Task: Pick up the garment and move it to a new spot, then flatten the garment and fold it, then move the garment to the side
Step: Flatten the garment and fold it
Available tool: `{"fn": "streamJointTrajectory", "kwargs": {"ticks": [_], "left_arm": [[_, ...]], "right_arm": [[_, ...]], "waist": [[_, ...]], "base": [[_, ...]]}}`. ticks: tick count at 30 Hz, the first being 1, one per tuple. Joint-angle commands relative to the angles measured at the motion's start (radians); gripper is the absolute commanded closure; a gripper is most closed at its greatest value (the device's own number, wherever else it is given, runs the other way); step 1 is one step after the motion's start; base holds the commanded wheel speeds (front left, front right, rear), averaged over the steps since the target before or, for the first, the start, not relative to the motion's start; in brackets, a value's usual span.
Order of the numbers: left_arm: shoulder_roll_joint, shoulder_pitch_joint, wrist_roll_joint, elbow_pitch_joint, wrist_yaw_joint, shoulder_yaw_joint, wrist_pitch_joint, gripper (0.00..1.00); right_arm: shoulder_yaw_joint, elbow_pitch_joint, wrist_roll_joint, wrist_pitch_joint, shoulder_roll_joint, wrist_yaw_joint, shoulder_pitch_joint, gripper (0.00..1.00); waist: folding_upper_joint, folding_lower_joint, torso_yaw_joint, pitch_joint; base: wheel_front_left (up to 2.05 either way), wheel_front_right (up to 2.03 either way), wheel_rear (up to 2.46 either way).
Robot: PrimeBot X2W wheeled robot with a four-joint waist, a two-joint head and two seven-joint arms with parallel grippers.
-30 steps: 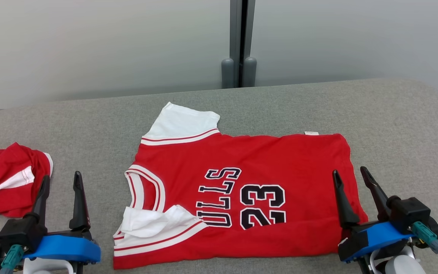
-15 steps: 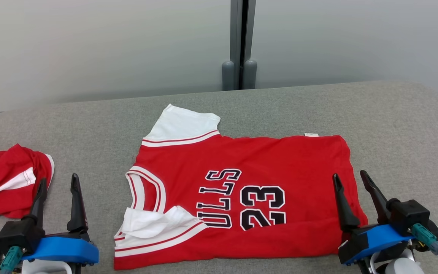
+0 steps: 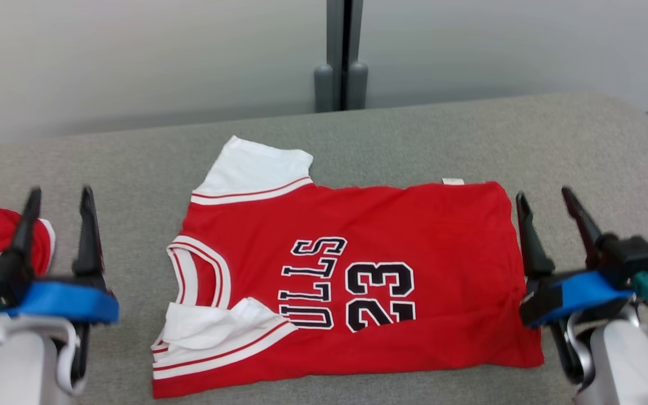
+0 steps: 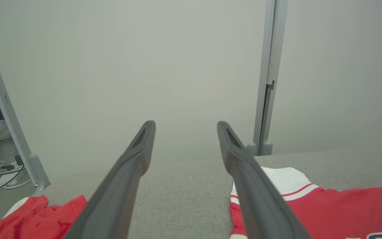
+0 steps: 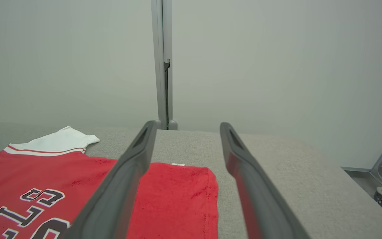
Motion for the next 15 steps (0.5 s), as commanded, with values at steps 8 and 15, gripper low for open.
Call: {"fn": "streamJointTrajectory", "kwargs": {"ticks": [8, 15], "left_arm": [[0.135, -0.31, -0.051, 0.048, -0.01, -0.115, 0.064, 0.0], [0.263, -0.579, -0.173, 0.109, -0.008, -0.298, 0.159, 0.0]], "right_arm": [[-0.011, -0.001, -0.022, 0.096, -0.039, 0.0, -0.178, 0.0], [-0.007, -0.013, -0.022, 0.156, -0.031, 0.0, -0.274, 0.0]], "waist": [[-0.0001, 0.0, -0.043, 0.141], [-0.0001, 0.0, -0.084, 0.283]], "base": [[0.0, 0.0, 0.0], [0.0, 0.0, 0.0]]}}
